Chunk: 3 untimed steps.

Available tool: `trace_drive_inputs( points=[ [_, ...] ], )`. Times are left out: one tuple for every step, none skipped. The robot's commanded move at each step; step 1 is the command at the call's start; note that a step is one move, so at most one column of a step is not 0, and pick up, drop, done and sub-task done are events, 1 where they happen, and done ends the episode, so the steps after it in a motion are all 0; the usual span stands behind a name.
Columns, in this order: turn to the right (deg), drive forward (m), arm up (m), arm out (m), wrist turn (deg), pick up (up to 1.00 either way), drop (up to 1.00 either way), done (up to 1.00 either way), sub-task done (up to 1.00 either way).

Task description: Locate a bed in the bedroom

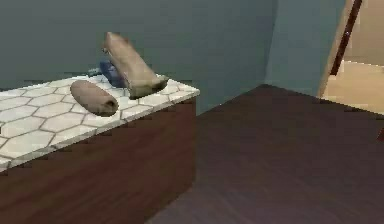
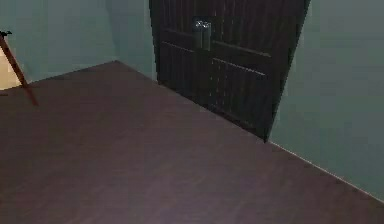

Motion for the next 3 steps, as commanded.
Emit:
trace_drive_inputs(
  points=[
    [36.0, 0.00, 0.00, 0.00, 0.0, 0.00, 0.00, 0.00, 0.00],
    [0.0, 1.00, 0.00, 0.00, 0.0, 0.00, 0.00, 0.00, 0.00],
    [0.0, 1.00, 0.00, 0.00, 0.0, 0.00, 0.00, 0.00, 0.00]
  ],
)
